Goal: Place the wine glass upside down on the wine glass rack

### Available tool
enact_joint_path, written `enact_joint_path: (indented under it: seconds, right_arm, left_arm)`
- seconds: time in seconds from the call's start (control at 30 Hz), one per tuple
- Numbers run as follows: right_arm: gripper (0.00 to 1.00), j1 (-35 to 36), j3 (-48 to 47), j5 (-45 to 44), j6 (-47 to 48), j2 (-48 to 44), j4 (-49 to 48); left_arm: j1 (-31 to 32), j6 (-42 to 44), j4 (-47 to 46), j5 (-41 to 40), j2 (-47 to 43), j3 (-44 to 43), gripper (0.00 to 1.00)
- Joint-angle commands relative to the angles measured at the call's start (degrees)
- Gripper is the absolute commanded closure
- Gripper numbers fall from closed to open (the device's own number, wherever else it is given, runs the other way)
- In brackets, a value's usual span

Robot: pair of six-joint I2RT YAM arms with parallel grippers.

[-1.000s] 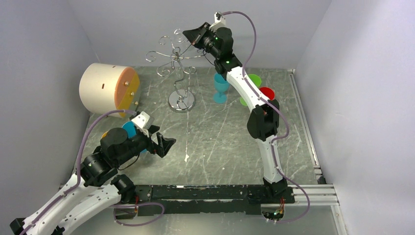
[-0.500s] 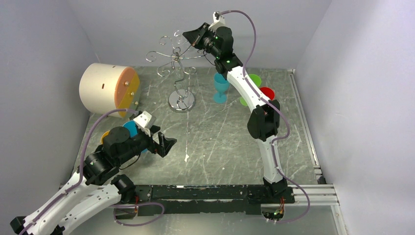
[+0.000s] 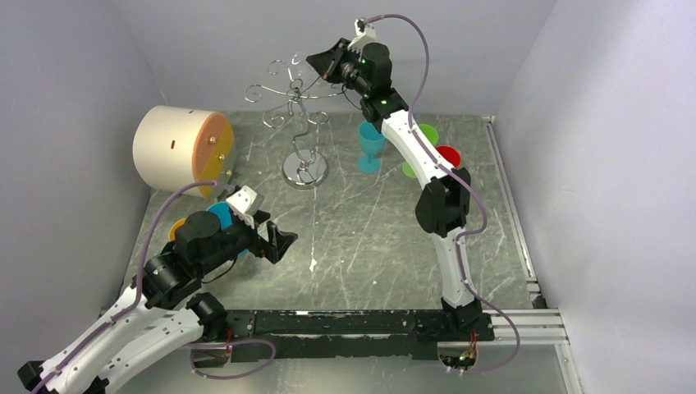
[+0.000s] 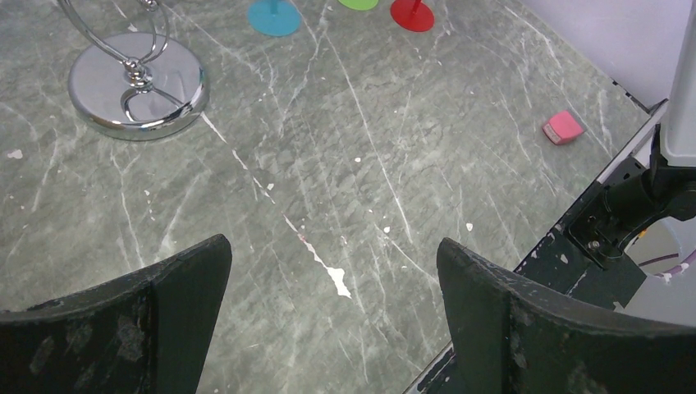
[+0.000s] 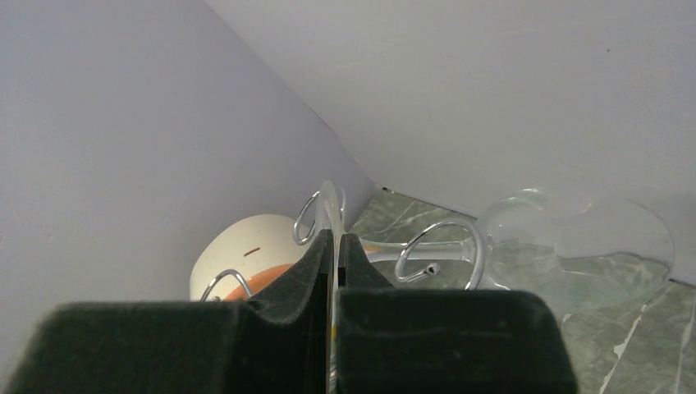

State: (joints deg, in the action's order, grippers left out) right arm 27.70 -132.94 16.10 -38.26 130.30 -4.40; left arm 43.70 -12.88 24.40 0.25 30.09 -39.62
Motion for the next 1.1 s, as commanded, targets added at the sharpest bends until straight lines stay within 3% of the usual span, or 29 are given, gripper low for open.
enact_joint_path:
  seconds: [0.0,0.23,0.53,1.07]
  right_arm:
    - [1.00,0.0,0.6,1.2,1.4,-3.9,-1.9]
    - [1.00,-0.1,-2.3,0.9,0.9,-3.1,0.7]
    - [1.00,-1.0,3.5,2.5,0.6,-6.2,-0.1]
    - [1.00,-2.5,4.7,-0.2,-1.0,-7.3,0.0]
  left_arm:
    - [-0.2,-0.1,0.4,1.3,0.4,-1.1,0.01]
    - [-0.2,-0.1,0.4,1.2,0.5,-1.0,0.01]
    - [-0.1,-0.1,0.5,1.3,0.9,-1.0,0.01]
    - [-0.1,-0.2,0.5,1.2,0.8,-1.0,0.01]
